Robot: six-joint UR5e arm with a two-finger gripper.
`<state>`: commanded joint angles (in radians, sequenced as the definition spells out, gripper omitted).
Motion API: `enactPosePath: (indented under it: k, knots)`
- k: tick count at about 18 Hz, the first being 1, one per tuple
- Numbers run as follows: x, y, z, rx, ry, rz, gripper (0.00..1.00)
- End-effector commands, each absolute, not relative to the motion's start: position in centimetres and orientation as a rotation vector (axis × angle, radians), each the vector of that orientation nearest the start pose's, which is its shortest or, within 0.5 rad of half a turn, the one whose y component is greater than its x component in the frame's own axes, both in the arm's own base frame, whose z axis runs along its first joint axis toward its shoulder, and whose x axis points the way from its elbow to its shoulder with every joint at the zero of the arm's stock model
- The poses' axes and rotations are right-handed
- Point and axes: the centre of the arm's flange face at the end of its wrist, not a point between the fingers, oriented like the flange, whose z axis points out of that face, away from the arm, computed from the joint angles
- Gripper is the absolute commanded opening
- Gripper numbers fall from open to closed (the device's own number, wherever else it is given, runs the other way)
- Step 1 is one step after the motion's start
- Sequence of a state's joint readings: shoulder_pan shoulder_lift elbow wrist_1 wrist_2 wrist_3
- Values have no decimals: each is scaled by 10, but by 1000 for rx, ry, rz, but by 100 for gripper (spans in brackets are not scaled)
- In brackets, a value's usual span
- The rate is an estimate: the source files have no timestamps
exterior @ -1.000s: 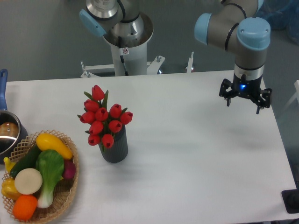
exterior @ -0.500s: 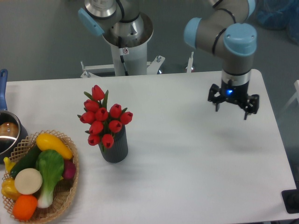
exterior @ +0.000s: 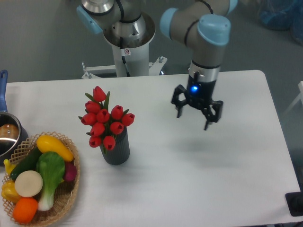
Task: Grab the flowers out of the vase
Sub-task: 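Move the open gripper toward the red tulips in the vase, then lower the open gripper around the tulip stems above the vase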
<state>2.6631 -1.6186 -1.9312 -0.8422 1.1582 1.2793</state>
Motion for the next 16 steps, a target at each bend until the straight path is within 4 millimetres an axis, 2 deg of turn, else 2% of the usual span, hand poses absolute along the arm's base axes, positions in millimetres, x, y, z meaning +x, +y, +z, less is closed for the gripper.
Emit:
enactPosePath:
  k: [2, 4, 6, 7, 12, 16]
  knots:
    - [-345, 387, 375, -2598, 350, 161, 100]
    - [-322, 390, 366, -2547, 371, 85, 100]
    - [-309, 392, 355, -2520, 389, 31, 100]
    - [-300, 401, 356, -2482, 406, -4, 100]
    - [-282, 405, 361, -2345, 405, -99, 100]
    - [-279, 410, 360, -2265, 402, -159, 100]
